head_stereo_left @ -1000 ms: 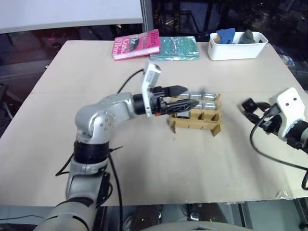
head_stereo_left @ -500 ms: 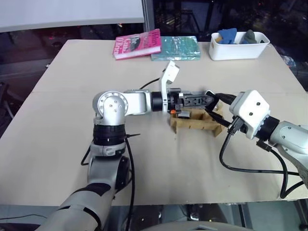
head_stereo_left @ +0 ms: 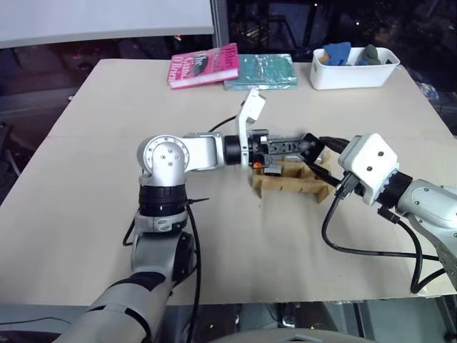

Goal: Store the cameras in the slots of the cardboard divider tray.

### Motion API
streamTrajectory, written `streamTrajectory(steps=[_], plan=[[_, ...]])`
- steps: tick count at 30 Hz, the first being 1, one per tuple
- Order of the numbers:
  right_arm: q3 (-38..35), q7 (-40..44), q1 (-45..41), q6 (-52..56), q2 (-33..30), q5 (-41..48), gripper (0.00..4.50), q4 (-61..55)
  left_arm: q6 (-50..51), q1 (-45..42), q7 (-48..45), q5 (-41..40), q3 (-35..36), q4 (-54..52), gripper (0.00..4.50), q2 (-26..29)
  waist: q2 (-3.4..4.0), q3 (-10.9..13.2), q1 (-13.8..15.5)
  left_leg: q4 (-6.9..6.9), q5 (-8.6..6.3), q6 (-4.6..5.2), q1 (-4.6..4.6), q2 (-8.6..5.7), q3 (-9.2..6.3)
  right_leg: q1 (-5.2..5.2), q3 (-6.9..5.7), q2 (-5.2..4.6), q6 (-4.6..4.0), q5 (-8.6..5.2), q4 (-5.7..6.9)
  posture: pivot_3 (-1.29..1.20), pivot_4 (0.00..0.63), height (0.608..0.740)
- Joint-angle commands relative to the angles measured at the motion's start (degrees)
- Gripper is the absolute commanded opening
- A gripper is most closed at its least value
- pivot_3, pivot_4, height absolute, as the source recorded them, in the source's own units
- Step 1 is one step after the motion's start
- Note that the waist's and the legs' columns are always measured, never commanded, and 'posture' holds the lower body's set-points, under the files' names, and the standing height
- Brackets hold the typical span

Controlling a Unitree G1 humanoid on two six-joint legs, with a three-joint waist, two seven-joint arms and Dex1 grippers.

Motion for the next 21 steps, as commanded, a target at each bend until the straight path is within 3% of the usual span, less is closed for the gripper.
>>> streamTrajectory(steps=[1,3,4,10,15,21], plan=[[-8.15,6.03,4.23,-3.76,-0.14,4.92,3.47,3.41,-5.92,-2.02,-2.71,2.30,0.95,0.43,0.75,3.19,0.00,0.00,0.10,-0.01,0.00,0.00,0.00,0.00,0.00,0.00,0.00,0.02,0.00,0.00,0.00,0.00,0.150,0.740],[-11.82,9.42,5.99,-7.76,-0.46,5.53,4.41,8.67,-8.68,-2.42,-4.32,4.06,0.26,1.57,0.75,5.04,0.00,0.00,0.05,-0.02,0.00,0.00,0.00,-0.01,0.01,0.02,-0.02,0.05,0.00,0.00,-0.03,0.00,0.150,0.740],[-13.66,10.97,5.66,-9.20,-0.50,6.35,4.47,12.10,-9.98,-2.43,-5.38,4.93,-0.32,1.92,0.75,6.00,-0.01,0.01,0.03,-0.02,0.00,0.01,0.00,-0.03,0.02,0.02,-0.02,0.04,0.00,0.00,-0.03,0.00,0.150,0.740],[-17.51,17.58,-3.92,-14.47,-1.30,9.01,4.47,31.20,-14.82,-1.50,-9.94,8.77,-3.79,1.79,0.75,8.81,0.02,0.01,-0.09,-0.01,0.00,0.02,0.05,-0.02,0.05,0.02,0.03,0.09,0.01,0.02,0.01,0.00,0.150,0.740],[-18.27,25.47,-6.88,-13.47,-6.93,11.22,4.47,36.49,-17.31,-1.07,-13.93,10.89,-6.24,1.47,0.75,11.19,0.08,0.06,0.03,-0.12,-0.01,0.02,0.00,-0.02,0.07,-0.02,0.03,0.07,0.00,0.02,-0.09,0.00,0.150,0.740],[-27.88,37.65,7.24,-7.53,-14.38,19.84,4.47,29.61,-26.62,-1.90,-24.13,18.80,-14.67,2.93,0.75,16.16,0.07,0.07,0.73,-0.13,-0.02,0.04,-0.12,-0.03,0.00,0.00,-0.11,0.02,0.00,0.02,-0.17,0.00,0.150,0.740]])
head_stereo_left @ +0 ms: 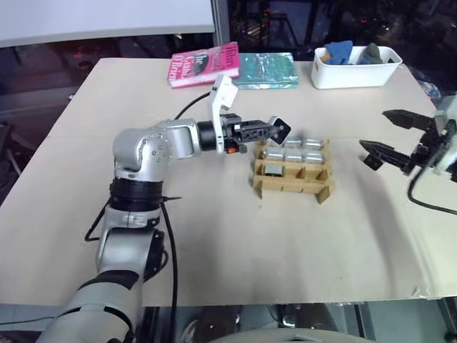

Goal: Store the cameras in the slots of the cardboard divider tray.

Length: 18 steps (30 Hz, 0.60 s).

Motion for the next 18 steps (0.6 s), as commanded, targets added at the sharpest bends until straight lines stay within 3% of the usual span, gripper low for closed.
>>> streamTrajectory(steps=[1,9,18], plan=[[-7.94,5.78,6.41,2.06,-2.18,5.16,4.47,-5.89,-7.70,-2.19,-7.46,4.95,-4.81,0.38,0.75,2.02,0.00,0.00,-0.05,0.03,0.00,0.00,0.01,0.00,0.01,0.00,0.03,0.00,0.00,0.00,0.03,0.00,0.150,0.740],[-16.02,5.15,14.34,3.71,-1.69,7.38,4.47,-9.54,-25.95,-10.28,-19.44,18.67,-15.40,15.59,0.75,-1.37,0.00,0.00,-0.60,0.16,0.00,0.02,0.16,-0.01,0.02,0.10,0.08,0.10,0.01,0.01,0.14,0.00,0.150,0.740],[-20.95,1.80,18.84,4.57,0.39,9.29,4.47,-13.67,-39.59,-16.40,-27.38,29.22,-20.17,30.51,0.75,-7.56,-0.03,0.02,-0.47,0.08,-0.02,0.04,0.03,-0.01,0.07,-0.03,0.14,0.16,0.02,0.00,0.05,0.00,0.150,0.740]])
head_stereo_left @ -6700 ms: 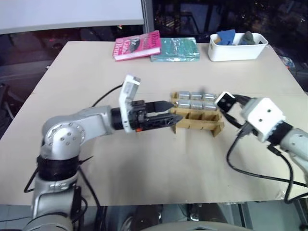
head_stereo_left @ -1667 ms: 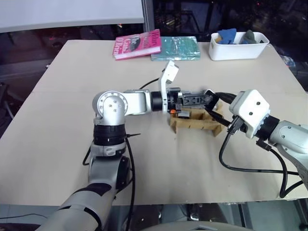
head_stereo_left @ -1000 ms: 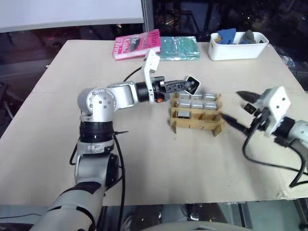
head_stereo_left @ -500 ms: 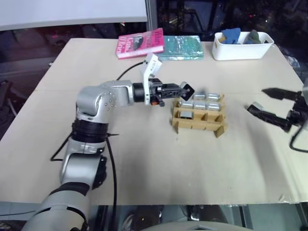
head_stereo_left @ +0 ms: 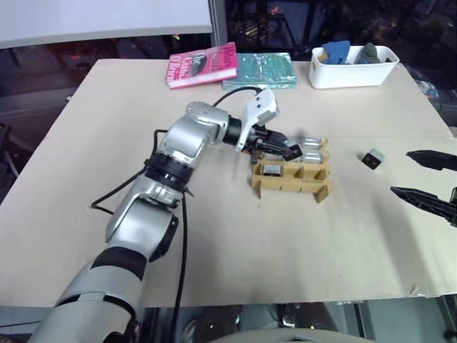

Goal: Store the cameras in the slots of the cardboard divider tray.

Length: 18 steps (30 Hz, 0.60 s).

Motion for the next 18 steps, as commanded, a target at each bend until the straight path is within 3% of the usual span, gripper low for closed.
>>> streamTrajectory(steps=[1,17,18], plan=[[-4.41,-1.07,1.73,0.14,0.57,1.58,4.47,-3.20,-4.73,-2.84,-2.79,3.23,-0.59,2.83,0.75,-1.43,0.00,0.00,0.11,0.01,-0.01,0.01,-0.02,0.00,-0.03,0.00,-0.04,-0.01,0.00,0.00,0.00,0.00,0.150,0.740],[-9.46,0.48,10.52,-3.40,4.35,1.83,4.47,-5.51,-13.65,-5.38,-7.23,12.41,-1.08,12.70,0.75,-5.97,-0.01,0.01,-0.10,0.02,-0.02,0.04,0.00,0.00,-0.03,0.00,-0.01,0.02,0.01,0.00,0.03,0.00,0.150,0.740],[-9.42,0.47,10.73,-3.66,4.49,1.83,4.50,-5.56,-13.73,-5.30,-7.21,12.48,-0.84,12.61,1.78,-6.22,-0.01,0.01,-0.11,0.02,-0.02,0.04,0.00,0.00,-0.03,0.00,-0.01,0.02,0.01,0.00,0.03,0.00,0.150,0.740]])
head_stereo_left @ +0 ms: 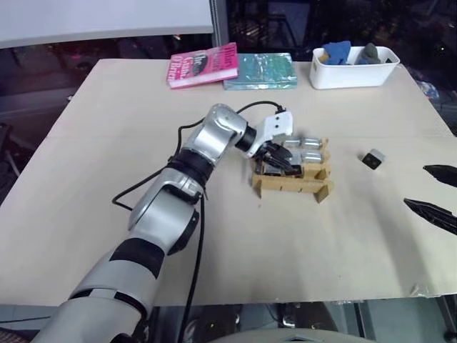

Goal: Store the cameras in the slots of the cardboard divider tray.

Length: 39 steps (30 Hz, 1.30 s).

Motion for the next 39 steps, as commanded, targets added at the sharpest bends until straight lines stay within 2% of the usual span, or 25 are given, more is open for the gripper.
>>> streamTrajectory(steps=[1,5,7,9,11,13,16,18,21,25,31,39], plan=[[-2.87,0.30,0.62,-2.02,0.55,0.65,4.50,-1.35,-1.27,-1.80,-0.50,0.53,1.15,-0.72,2.15,-0.67,0.00,0.00,-0.02,0.00,0.00,0.00,0.00,0.00,0.00,0.00,0.01,0.01,0.00,0.00,0.00,0.00,0.150,0.740],[-0.94,-1.22,-0.38,-2.53,0.40,-0.02,4.50,-0.99,-0.63,-1.68,0.87,-0.34,3.32,-2.81,3.66,-1.06,0.00,0.00,-0.01,0.01,0.00,0.00,0.00,0.00,0.01,0.00,0.01,0.00,0.00,0.00,0.00,0.00,0.150,0.740],[1.30,-4.83,-2.05,-2.38,0.30,-1.91,4.50,-1.12,1.20,-1.54,0.67,-2.04,5.50,-5.50,4.45,-0.59,0.00,0.00,-0.09,0.01,0.00,0.00,0.00,0.01,0.00,0.00,0.01,0.00,0.00,0.00,0.01,0.00,0.150,0.740],[4.56,-8.83,-4.24,-3.65,0.53,-5.35,4.50,-2.07,3.92,-1.03,0.84,-3.63,7.68,-8.96,4.45,0.25,0.00,0.00,-0.23,0.01,0.00,-0.01,0.02,0.02,0.01,0.00,0.03,0.00,0.00,0.00,0.03,0.00,0.150,0.740],[9.81,-16.01,-8.28,0.29,-0.35,-8.04,4.50,-2.65,8.56,0.40,1.31,-6.57,10.50,-14.36,4.45,1.15,0.03,-0.01,-0.38,0.01,0.01,-0.01,0.05,0.03,0.02,0.00,0.05,0.00,0.00,0.00,0.05,0.00,0.150,0.740],[17.53,-24.51,-14.61,5.02,-1.00,-12.38,4.50,-3.47,12.51,3.53,2.13,-10.14,13.54,-21.87,4.45,2.49,0.06,-0.02,-0.72,0.02,0.01,-0.02,0.08,0.05,0.02,-0.01,0.12,0.01,-0.01,0.00,0.08,0.00,0.150,0.740],[30.47,-36.36,-23.83,9.74,-2.20,-25.94,4.50,-0.16,18.42,10.75,5.58,-14.99,17.59,-34.56,4.45,3.85,0.17,-0.05,-1.41,0.01,0.02,-0.03,0.14,0.06,0.02,-0.03,0.23,-0.05,-0.01,0.00,0.13,0.00,0.150,0.740],[35.30,-39.88,-29.92,13.56,-0.49,-28.67,4.50,5.02,21.62,15.69,8.78,-17.44,19.49,-42.23,4.45,4.28,0.16,-0.05,-1.47,0.02,0.02,-0.04,0.11,0.06,0.02,-0.06,0.25,-0.13,-0.01,0.00,0.12,0.00,0.150,0.740],[39.92,-41.11,-37.68,15.83,2.52,-30.97,4.50,14.34,24.18,23.18,11.59,-22.36,22.12,-52.17,4.45,4.88,0.16,-0.04,-1.04,0.05,0.03,-0.05,0.06,0.06,0.04,-0.11,0.24,-0.17,-0.01,0.01,0.12,0.00,0.150,0.740],[41.42,-40.73,-43.27,15.79,4.18,-32.93,4.50,23.75,29.01,28.60,15.77,-26.11,23.99,-60.32,4.45,7.48,0.18,-0.03,-0.18,0.03,0.03,-0.05,0.02,0.04,0.05,-0.11,0.19,-0.18,-0.01,0.01,0.10,0.00,0.150,0.740],[43.85,-37.43,-47.11,14.17,4.49,-34.95,4.50,33.73,32.47,33.85,21.45,-29.00,25.75,-66.81,4.45,11.03,0.19,-0.03,-0.13,0.02,0.03,-0.05,0.04,0.01,0.05,-0.10,0.19,-0.17,-0.01,0.02,0.11,0.00,0.150,0.740],[45.55,-33.93,-51.12,9.90,6.85,-36.98,4.50,43.24,33.96,35.38,25.75,-32.39,25.96,-69.68,4.45,13.12,0.19,-0.03,-0.25,0.01,0.03,-0.05,0.05,0.03,0.07,-0.10,0.21,-0.17,-0.02,0.02,0.11,0.00,0.150,0.740]])
